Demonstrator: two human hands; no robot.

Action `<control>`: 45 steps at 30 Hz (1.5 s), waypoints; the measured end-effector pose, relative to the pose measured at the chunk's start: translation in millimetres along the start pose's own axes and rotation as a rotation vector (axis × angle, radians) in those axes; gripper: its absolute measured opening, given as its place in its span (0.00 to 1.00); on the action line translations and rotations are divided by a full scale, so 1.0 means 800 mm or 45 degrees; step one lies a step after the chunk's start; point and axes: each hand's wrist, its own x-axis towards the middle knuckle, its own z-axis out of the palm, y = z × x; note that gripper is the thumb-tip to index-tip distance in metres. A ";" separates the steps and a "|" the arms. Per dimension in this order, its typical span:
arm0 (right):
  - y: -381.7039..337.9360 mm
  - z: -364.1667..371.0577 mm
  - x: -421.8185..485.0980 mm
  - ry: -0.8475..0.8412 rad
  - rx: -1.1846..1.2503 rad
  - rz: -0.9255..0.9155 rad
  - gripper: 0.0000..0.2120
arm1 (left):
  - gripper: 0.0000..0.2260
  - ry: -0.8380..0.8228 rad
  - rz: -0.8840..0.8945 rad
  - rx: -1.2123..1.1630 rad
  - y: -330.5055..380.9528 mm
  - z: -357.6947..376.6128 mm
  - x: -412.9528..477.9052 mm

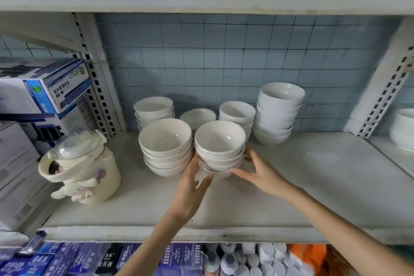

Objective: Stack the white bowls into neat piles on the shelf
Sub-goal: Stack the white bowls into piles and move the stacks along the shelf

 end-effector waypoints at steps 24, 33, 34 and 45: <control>-0.017 -0.155 -0.263 0.589 -1.476 0.658 0.34 | 0.26 -0.099 0.576 1.421 0.147 -0.024 -0.025; 0.033 -0.250 -0.370 0.694 -1.471 0.721 0.44 | 0.26 -0.136 0.548 1.381 0.197 0.085 -0.036; 0.041 -0.263 -0.383 0.692 -1.478 0.733 0.42 | 0.25 -0.120 0.554 1.366 0.204 0.103 -0.039; 0.099 -0.390 -0.495 0.745 -1.520 0.728 0.51 | 0.21 -0.107 0.437 1.181 0.254 0.280 -0.079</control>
